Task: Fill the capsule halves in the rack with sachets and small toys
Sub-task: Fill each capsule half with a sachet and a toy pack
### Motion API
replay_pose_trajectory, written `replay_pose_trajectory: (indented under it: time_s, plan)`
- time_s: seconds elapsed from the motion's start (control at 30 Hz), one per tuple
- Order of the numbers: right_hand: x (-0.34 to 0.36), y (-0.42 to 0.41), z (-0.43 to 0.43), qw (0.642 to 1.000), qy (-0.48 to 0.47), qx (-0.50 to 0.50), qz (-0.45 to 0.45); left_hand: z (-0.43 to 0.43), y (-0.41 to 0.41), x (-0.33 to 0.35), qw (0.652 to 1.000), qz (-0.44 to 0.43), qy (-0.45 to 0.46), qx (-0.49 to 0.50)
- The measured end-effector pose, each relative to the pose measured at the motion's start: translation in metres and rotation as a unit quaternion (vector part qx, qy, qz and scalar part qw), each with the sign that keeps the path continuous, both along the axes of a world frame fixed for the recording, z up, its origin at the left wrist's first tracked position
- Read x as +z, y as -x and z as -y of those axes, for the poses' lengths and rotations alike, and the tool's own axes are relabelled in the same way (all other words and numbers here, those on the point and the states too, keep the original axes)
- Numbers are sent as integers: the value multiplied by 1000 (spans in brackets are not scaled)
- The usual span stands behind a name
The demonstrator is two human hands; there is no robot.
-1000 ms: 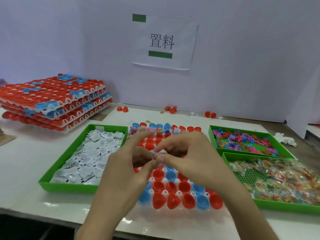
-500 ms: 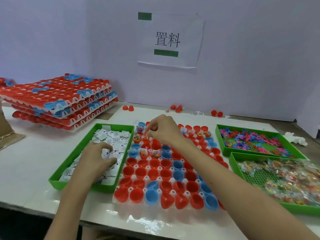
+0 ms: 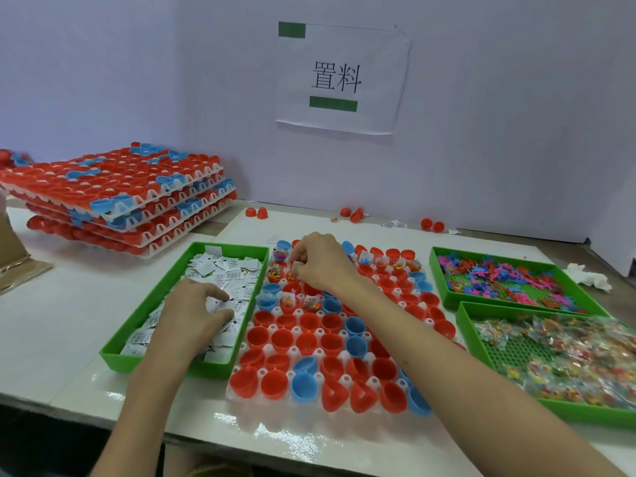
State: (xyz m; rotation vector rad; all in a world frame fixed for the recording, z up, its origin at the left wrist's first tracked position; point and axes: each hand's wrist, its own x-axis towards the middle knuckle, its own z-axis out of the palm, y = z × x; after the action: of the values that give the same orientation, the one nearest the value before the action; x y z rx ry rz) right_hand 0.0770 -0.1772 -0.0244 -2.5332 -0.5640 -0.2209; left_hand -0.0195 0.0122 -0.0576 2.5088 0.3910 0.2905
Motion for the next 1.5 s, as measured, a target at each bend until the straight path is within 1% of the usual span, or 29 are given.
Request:
replay_pose_trajectory:
  time_s: [0.27, 0.43, 0.77, 1.2, 1.5]
  plan:
    - [2, -1, -3, 1000, 19, 13, 0, 1, -1, -1, 1000, 7, 1, 4]
    - [5, 1, -1, 999, 16, 32, 3, 1, 0, -1, 1000, 10, -1, 4]
    - [5, -2, 2, 998, 23, 55, -27, 2, -1, -1, 1000, 10, -3, 4]
    - [8, -3, -2, 998, 34, 41, -34, 2, 0, 0, 1000, 8, -3, 8]
    - [10, -14, -14, 996, 73, 11, -50, 2, 1, 0, 1000, 9, -3, 7]
